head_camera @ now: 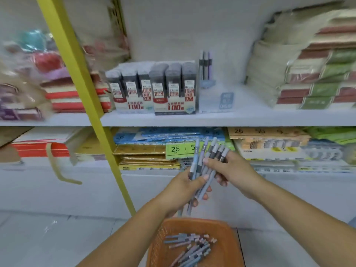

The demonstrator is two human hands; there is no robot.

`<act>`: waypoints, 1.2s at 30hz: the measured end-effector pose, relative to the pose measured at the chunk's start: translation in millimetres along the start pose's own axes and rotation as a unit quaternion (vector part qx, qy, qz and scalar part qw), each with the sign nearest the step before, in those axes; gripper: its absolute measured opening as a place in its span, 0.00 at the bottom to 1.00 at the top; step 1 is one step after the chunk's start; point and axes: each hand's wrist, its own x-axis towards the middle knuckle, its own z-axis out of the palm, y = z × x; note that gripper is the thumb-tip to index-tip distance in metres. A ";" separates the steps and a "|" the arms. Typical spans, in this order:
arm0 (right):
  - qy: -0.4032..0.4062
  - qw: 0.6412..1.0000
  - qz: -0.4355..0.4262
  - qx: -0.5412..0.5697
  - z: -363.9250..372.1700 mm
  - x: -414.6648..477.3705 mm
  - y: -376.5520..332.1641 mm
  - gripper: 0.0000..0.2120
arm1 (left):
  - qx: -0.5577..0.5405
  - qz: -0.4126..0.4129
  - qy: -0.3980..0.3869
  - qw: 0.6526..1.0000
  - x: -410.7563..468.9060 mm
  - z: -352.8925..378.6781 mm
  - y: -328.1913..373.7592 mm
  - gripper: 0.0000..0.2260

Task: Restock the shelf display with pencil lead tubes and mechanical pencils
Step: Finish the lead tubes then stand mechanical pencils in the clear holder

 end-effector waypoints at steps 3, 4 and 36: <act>-0.018 0.999 -0.032 0.035 -11.0 5.9 -36.1 0.07 | 0.024 0.049 0.043 0.998 0.3 -7.2 39.2 0.07; -0.012 0.997 -0.041 0.057 -14.3 7.3 -43.9 0.07 | 0.031 0.062 0.059 0.996 2.0 -10.1 48.8 0.08; 0.112 0.875 -0.332 -0.334 -71.7 176.4 -181.8 0.19 | -0.067 0.252 0.254 0.931 68.6 -46.0 161.5 0.03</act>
